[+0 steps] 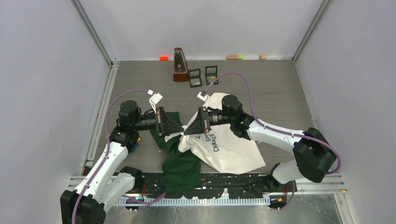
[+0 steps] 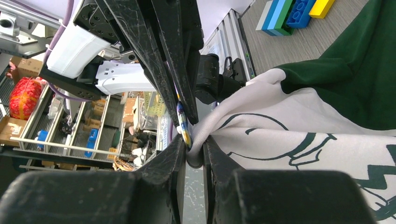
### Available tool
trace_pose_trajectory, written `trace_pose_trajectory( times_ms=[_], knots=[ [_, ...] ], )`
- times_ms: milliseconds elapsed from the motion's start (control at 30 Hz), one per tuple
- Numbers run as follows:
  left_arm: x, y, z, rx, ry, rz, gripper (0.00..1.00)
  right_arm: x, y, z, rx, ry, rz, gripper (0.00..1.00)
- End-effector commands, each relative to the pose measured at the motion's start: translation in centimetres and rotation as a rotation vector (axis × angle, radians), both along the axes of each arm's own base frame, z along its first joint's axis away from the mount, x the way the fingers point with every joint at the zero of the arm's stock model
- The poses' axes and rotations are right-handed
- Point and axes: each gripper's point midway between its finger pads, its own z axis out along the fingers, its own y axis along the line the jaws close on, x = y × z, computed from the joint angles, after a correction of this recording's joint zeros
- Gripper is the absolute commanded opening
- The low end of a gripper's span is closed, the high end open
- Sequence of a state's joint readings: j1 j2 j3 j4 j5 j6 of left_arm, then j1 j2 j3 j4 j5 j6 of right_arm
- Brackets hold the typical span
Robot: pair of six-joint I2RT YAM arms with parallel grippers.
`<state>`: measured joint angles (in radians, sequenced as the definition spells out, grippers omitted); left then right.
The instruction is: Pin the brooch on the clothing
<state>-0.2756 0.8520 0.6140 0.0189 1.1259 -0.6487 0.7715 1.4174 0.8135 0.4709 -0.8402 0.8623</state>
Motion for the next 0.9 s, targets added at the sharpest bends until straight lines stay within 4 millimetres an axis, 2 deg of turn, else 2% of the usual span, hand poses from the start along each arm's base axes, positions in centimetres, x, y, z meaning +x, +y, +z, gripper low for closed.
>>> trace_pose_trajectory(
  times_ms=[0,133,267,467,600,733,867],
  knots=[
    [-3.7,-0.4,1.6,-0.037,-0.025,-0.186,0.0,6.1,-0.3,0.7,0.037,-0.045,-0.26,0.01],
    [-3.4,-0.4,1.2,-0.017,-0.013,-0.164,0.0,6.0,-0.5,0.5,0.033,-0.054,-0.254,0.01],
    [-2.5,-0.1,-0.1,0.061,0.004,-0.1,0.0,5.0,-0.6,1.1,0.047,-0.084,-0.198,0.02],
    [-0.9,0.6,-2.1,0.184,0.023,-0.006,0.0,3.8,-1.4,1.8,0.033,-0.155,-0.161,0.33],
    [-0.3,1.1,-2.6,0.223,0.018,0.035,0.0,3.3,-2.3,1.9,0.001,-0.19,-0.172,0.47],
    [-0.3,1.2,-2.5,0.224,0.009,0.043,0.0,3.0,-2.9,2.0,-0.014,-0.222,-0.182,0.56],
    [-0.4,1.2,-2.5,0.223,0.006,0.043,0.0,2.7,-3.2,2.3,-0.014,-0.233,-0.188,0.59]
  ],
)
